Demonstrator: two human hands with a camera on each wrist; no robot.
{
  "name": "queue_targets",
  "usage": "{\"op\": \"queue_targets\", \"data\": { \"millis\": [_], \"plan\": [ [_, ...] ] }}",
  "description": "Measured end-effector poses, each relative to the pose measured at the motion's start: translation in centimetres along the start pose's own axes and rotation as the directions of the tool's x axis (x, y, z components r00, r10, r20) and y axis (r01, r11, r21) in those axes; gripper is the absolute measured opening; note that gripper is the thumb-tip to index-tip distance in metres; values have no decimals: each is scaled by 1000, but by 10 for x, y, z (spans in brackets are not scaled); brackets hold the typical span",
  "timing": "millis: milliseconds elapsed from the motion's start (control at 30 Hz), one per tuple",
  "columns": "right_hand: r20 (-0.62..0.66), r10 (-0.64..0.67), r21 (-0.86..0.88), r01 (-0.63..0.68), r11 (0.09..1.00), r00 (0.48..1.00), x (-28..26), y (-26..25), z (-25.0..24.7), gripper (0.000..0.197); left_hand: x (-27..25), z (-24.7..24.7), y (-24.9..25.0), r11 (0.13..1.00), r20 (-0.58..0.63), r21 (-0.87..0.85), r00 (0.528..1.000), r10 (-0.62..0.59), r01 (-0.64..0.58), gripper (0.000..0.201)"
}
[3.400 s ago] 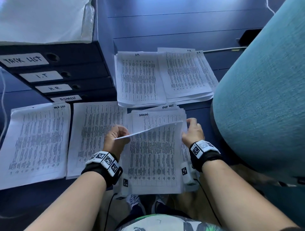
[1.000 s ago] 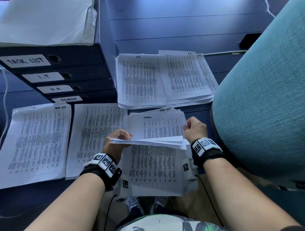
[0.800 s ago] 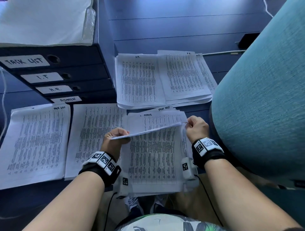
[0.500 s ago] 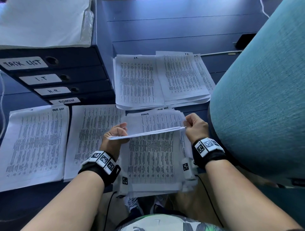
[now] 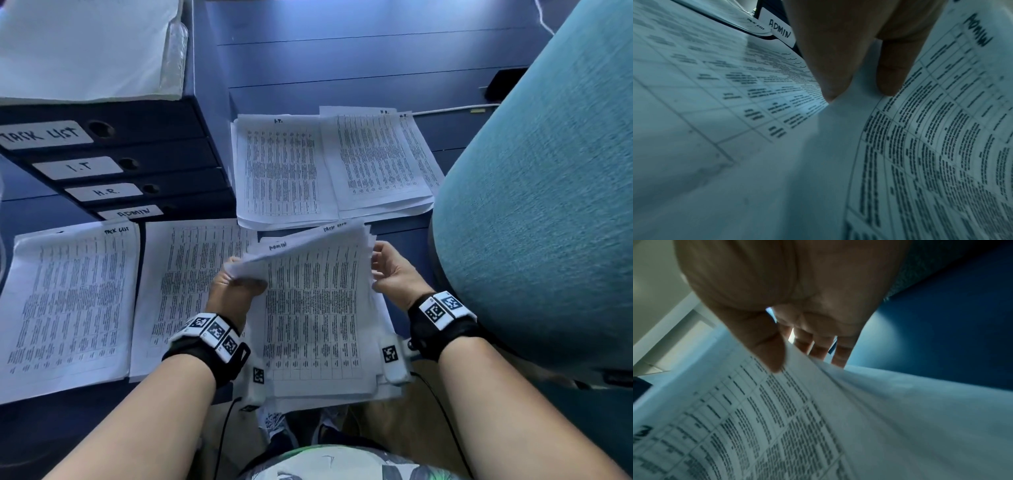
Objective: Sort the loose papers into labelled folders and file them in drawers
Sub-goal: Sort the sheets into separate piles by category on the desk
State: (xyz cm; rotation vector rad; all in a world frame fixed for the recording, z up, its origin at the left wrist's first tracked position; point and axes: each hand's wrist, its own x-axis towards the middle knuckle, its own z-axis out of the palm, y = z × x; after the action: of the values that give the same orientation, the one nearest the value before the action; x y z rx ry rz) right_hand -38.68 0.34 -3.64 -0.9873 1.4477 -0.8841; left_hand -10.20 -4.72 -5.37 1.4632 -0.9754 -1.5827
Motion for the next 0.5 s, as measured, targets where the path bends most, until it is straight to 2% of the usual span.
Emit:
{"op": "queue_targets", "data": {
  "millis": [67,133,200,267,333,400,500],
  "plan": [
    [-8,-13,-16,13,1000,1000,-2,2,1,41,0,2,2,999,50,44,999,-6,4,42],
    [-121,-24,2,24,1000,992,-1,3,2,32,0,7,5,996,54,84,998,-29,24,49],
    [-191,-17,-33,11,999,982,1,3,2,24,4,11,7,987,5,156,1000,29,-29,37],
    [-178,10,-56,-20,998,984,1,4,1,32,11,12,8,971,-74,227,993,93,-74,27],
    [-155,64,9,-64,998,986,-1,3,0,40,19,10,7,960,-136,275,986,92,-52,31],
    [-127,90,7,-89,996,988,-3,2,0,37,26,8,5,928,-159,371,982,102,-36,28],
    [-75,116,-115,-124,986,990,-5,5,2,28,33,12,4,834,-142,549,978,153,-51,25]
  ]
}}
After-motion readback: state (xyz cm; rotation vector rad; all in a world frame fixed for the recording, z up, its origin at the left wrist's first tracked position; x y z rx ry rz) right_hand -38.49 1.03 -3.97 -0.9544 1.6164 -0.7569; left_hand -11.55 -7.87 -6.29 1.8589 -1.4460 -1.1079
